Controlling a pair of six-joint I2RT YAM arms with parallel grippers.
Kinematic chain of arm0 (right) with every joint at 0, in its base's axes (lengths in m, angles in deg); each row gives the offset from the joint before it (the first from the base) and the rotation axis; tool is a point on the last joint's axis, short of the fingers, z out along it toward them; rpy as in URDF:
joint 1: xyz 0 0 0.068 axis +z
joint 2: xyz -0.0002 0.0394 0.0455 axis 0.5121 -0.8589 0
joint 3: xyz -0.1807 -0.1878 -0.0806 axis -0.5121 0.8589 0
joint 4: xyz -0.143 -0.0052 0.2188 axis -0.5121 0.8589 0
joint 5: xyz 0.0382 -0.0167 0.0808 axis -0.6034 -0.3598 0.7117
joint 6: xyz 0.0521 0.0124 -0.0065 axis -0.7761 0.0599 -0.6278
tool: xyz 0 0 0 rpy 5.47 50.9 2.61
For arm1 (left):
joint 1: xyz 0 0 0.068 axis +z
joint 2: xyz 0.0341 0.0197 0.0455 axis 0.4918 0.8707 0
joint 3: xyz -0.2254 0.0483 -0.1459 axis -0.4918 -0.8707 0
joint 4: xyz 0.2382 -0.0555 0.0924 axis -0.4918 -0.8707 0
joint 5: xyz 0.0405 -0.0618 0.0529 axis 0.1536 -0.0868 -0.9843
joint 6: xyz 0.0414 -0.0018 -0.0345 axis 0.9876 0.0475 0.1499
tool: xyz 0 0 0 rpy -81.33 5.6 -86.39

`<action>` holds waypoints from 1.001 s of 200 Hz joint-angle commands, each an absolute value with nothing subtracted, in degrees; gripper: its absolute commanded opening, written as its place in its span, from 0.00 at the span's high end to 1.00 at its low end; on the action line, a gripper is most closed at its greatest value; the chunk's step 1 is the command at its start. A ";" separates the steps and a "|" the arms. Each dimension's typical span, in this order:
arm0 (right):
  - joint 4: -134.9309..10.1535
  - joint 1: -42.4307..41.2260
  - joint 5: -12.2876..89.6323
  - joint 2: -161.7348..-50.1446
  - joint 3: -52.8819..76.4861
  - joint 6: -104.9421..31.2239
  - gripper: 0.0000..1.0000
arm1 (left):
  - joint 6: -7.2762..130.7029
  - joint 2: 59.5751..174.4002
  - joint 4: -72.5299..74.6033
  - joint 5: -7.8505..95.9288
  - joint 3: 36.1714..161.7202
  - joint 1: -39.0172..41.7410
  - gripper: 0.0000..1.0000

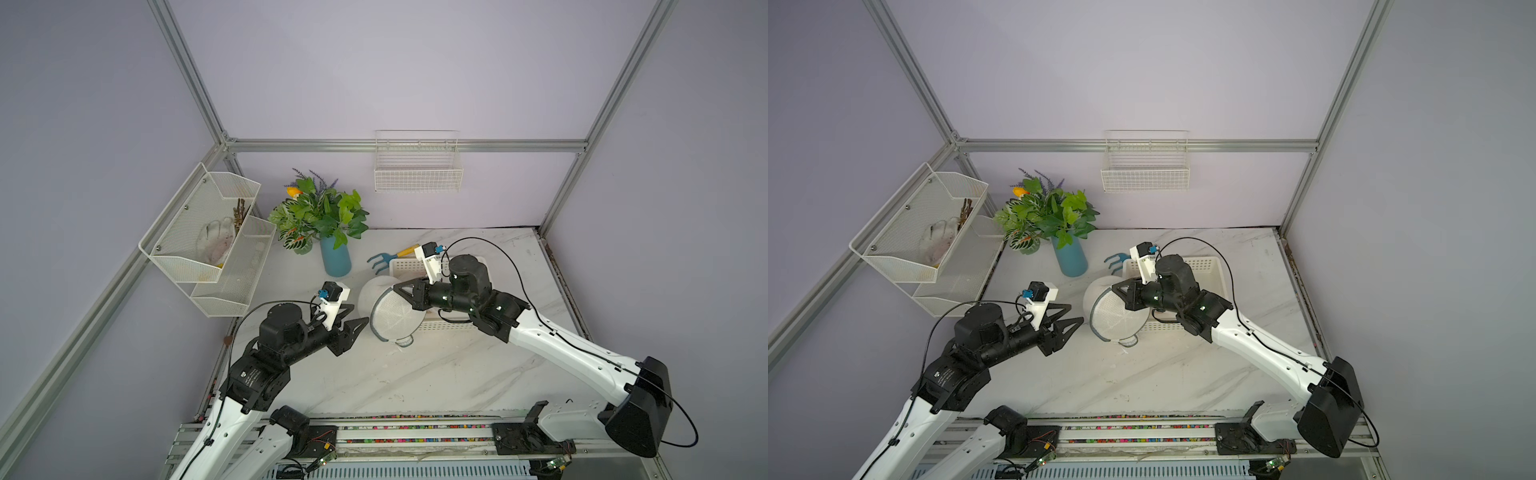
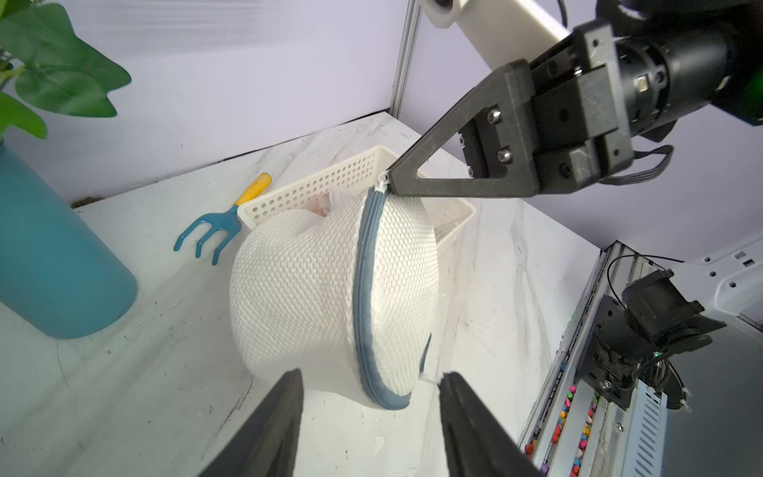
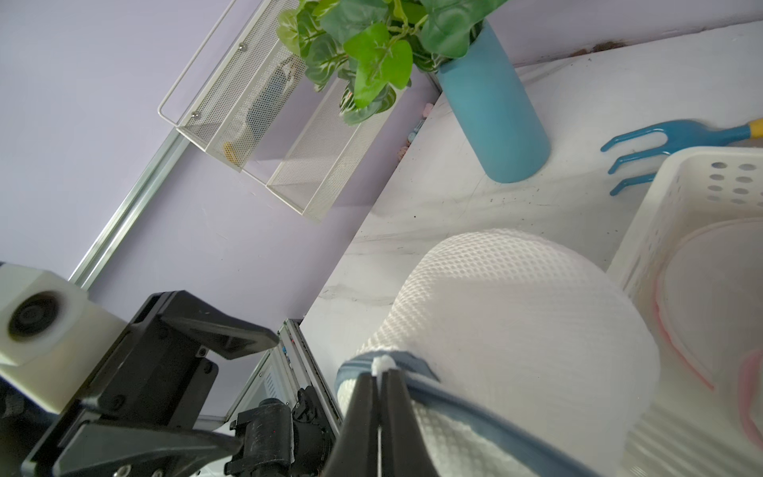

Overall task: Turn the laundry bag inside out
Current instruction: Zip the zipper on the laundry bag.

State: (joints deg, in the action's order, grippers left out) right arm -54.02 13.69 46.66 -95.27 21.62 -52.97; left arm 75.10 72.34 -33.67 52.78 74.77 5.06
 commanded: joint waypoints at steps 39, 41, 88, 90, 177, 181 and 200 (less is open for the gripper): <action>-53.44 18.97 48.47 -97.02 18.30 -49.45 1.00 | 78.04 75.38 -33.49 56.99 79.10 5.25 0.41; -53.40 19.06 48.47 -97.09 18.28 -49.38 1.00 | 78.07 75.44 -33.52 56.96 79.15 5.26 0.41; -54.06 20.95 47.21 -97.66 17.13 -49.87 1.00 | 76.51 76.88 -33.00 60.04 79.63 5.21 0.43; -54.19 21.00 47.10 -97.64 17.07 -49.95 1.00 | 76.33 76.89 -32.89 60.14 79.63 5.25 0.43; -56.01 23.95 41.85 -99.27 14.26 -52.37 1.00 | 72.57 75.42 -31.72 57.48 79.76 5.20 0.37; -56.01 24.10 41.42 -99.31 14.21 -52.50 1.00 | 72.52 75.31 -31.81 56.97 79.85 5.20 0.36; -56.08 24.27 40.09 -99.27 13.83 -52.76 1.00 | 72.56 75.21 -32.97 53.93 80.31 5.20 0.36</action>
